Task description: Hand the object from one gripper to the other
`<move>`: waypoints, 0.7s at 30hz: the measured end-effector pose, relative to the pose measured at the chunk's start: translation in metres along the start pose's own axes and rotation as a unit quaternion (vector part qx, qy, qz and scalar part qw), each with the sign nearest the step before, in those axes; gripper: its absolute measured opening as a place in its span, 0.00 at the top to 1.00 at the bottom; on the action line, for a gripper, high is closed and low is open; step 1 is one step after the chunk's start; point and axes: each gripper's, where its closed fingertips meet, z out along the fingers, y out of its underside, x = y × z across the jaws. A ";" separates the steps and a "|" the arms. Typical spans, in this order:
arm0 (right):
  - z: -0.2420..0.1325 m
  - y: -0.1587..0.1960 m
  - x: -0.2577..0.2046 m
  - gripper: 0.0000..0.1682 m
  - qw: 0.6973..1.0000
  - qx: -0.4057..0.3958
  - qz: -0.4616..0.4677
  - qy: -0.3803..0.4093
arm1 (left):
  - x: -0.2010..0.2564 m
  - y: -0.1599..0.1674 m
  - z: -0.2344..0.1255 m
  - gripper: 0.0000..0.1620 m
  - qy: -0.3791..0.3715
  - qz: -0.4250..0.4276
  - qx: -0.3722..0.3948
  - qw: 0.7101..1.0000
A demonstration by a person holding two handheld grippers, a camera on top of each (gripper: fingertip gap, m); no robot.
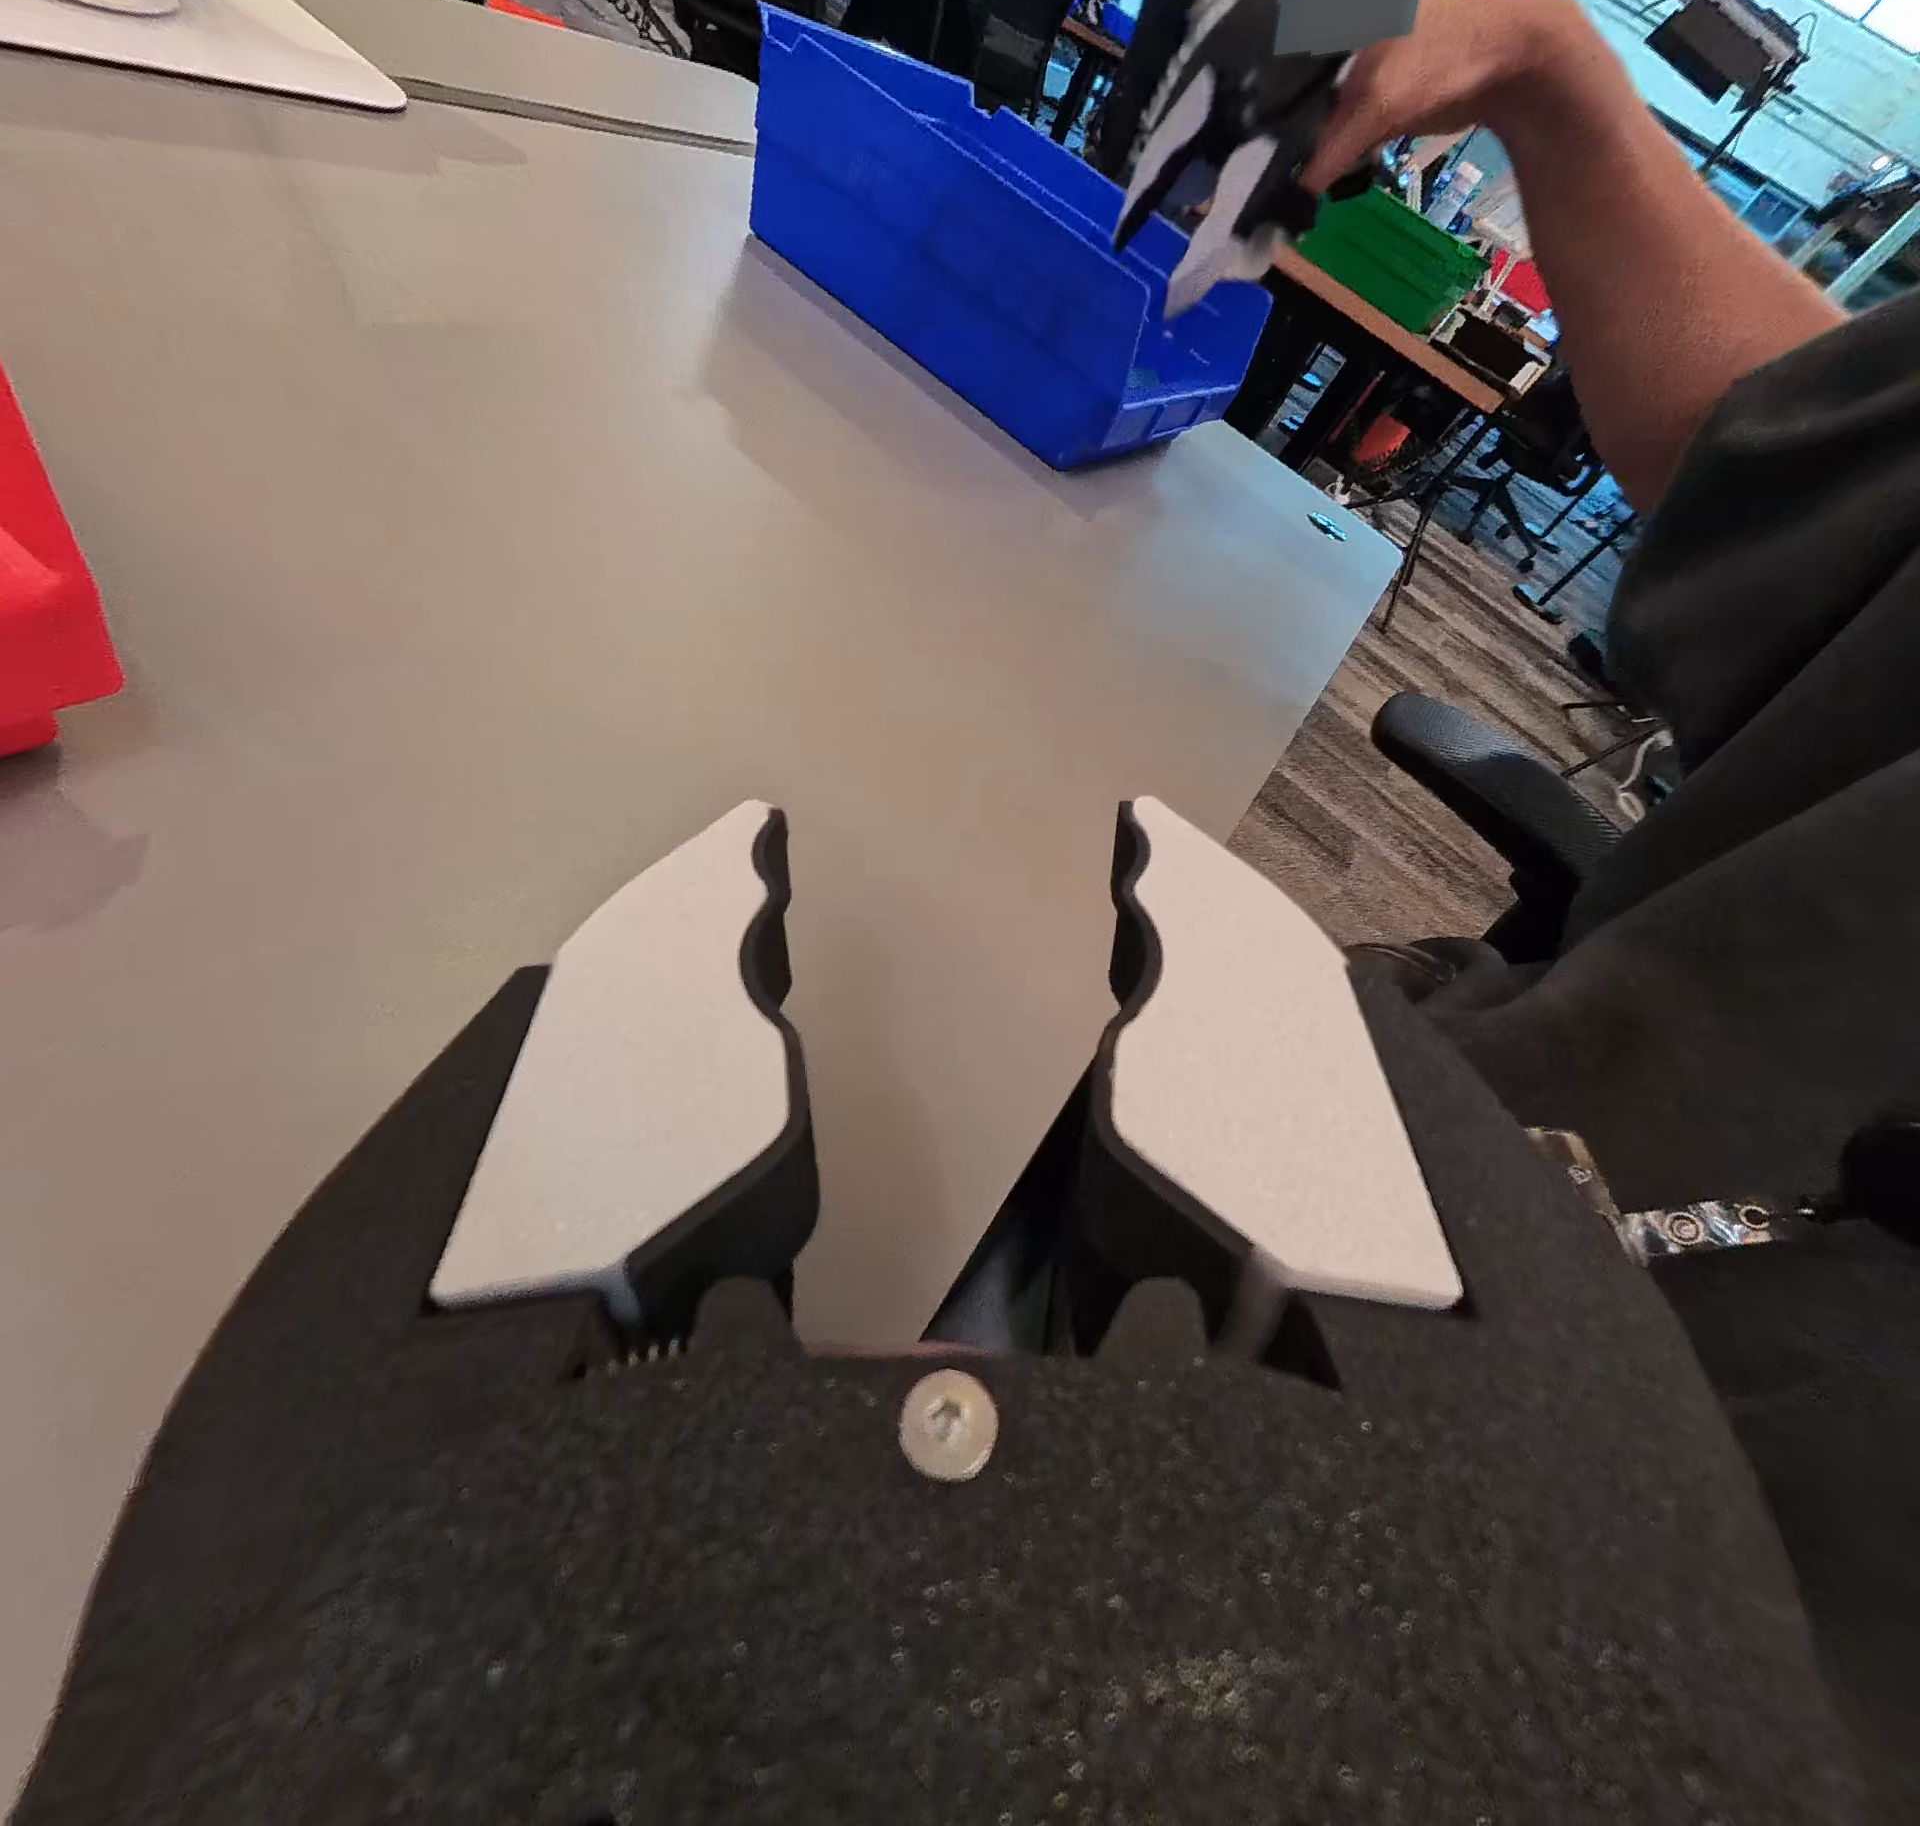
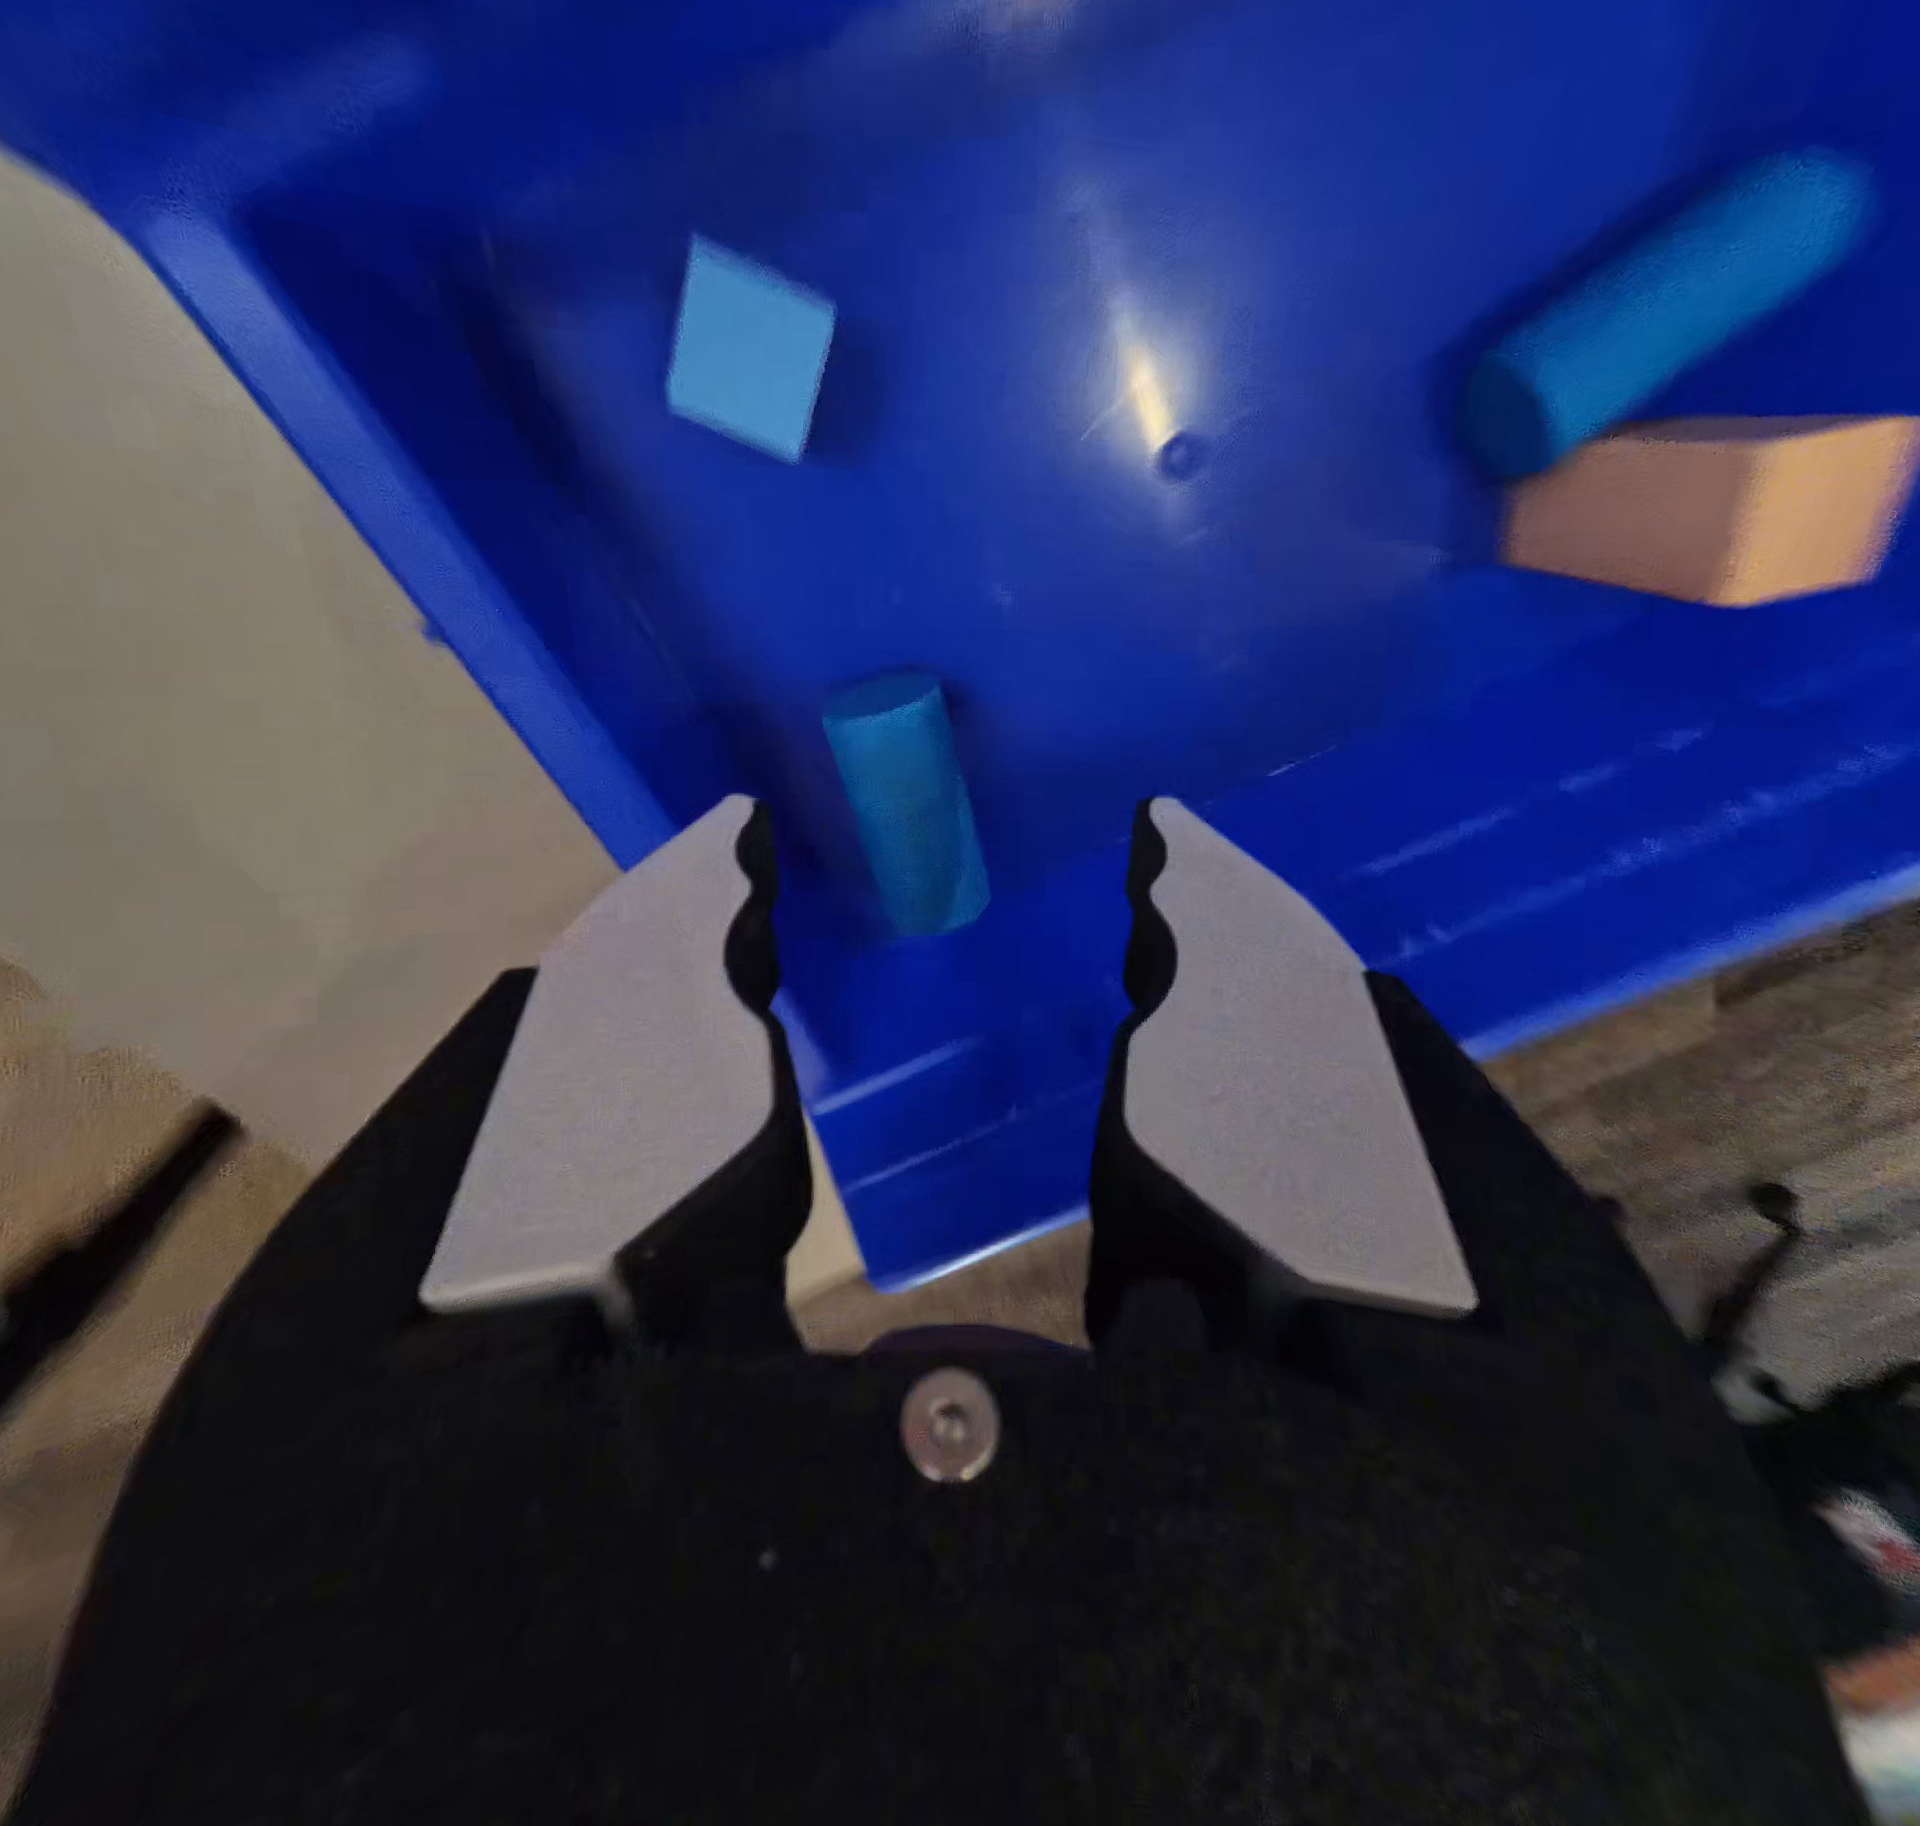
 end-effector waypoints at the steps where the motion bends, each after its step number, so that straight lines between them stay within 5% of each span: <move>1: -0.015 -0.011 -0.001 0.62 0.998 0.054 0.032 0.017 | -0.001 -0.001 -0.001 0.63 -0.005 0.005 0.001 1.000; 4: -0.057 -0.055 -0.022 0.65 0.956 0.261 0.119 0.061 | -0.001 -0.003 -0.002 0.63 -0.011 0.007 0.007 1.000; 8: -0.075 -0.107 -0.093 0.62 0.838 0.507 0.190 0.065 | -0.011 -0.005 -0.005 0.60 -0.047 0.019 0.019 0.999; 13: -0.019 -0.109 -0.161 0.62 0.811 0.521 0.247 0.097 | -0.024 -0.008 -0.011 0.60 -0.097 0.046 0.012 0.994; 17: -0.017 -0.115 -0.187 0.64 0.806 0.530 0.243 0.103 | -0.030 -0.020 -0.024 0.64 -0.117 0.033 -0.020 0.992; 21: -0.018 -0.114 -0.190 0.64 0.817 0.518 0.219 0.126 | -0.048 -0.050 -0.056 0.65 -0.197 0.101 -0.152 0.963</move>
